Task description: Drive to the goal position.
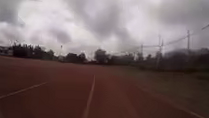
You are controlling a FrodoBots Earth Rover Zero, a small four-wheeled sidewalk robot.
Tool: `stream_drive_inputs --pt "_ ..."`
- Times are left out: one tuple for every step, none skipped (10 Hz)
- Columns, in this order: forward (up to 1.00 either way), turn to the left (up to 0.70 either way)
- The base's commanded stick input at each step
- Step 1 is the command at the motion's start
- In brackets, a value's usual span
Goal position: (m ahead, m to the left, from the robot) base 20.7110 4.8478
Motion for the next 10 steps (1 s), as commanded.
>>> stream_drive_inputs --pt "1.00 0.00" --pt "1.00 0.00" --pt "1.00 0.00" --pt "1.00 0.00" --pt "1.00 0.00" --pt "1.00 0.00" --pt "1.00 0.00" --pt "1.00 0.00" --pt "1.00 0.00" --pt "1.00 0.00"
